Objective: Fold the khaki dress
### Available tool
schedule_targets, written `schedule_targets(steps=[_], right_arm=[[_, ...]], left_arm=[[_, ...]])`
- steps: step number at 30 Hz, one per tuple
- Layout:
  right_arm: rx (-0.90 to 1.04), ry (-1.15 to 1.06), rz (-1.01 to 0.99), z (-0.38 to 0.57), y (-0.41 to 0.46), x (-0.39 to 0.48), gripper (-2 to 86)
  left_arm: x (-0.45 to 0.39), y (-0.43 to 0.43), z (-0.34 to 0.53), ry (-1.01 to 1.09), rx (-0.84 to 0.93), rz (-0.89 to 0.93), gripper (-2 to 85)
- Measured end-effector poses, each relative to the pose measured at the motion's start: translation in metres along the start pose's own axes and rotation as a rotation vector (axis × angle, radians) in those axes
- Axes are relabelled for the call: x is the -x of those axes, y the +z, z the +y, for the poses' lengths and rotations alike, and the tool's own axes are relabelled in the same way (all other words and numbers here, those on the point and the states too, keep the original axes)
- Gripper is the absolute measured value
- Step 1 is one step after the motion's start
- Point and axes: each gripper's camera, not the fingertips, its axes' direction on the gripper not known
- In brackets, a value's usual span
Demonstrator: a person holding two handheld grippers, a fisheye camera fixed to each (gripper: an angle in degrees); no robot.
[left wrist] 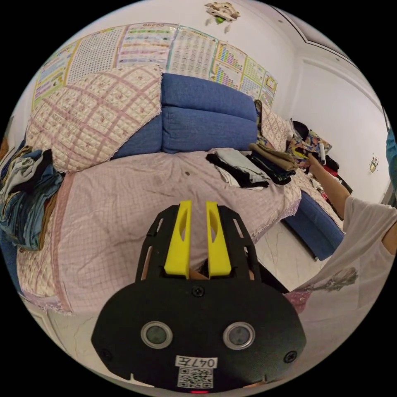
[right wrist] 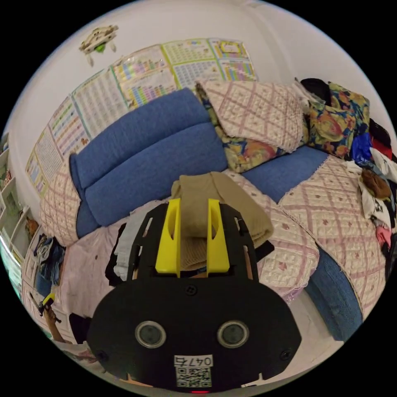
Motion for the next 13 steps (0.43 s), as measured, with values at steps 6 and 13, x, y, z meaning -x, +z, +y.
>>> schedule_targets(steps=[6,13], right_arm=[[0.242,-0.079,0.188,-0.023,0.058,0.081,3.4],[-0.181,-0.371,0.072,-0.053,-0.024,0.275,4.0]], left_arm=[[-0.019,-0.058,0.037,-0.005,-0.021,-0.047,5.8],[-0.041,-0.123,0.056,0.055,0.003,-0.207,5.9]])
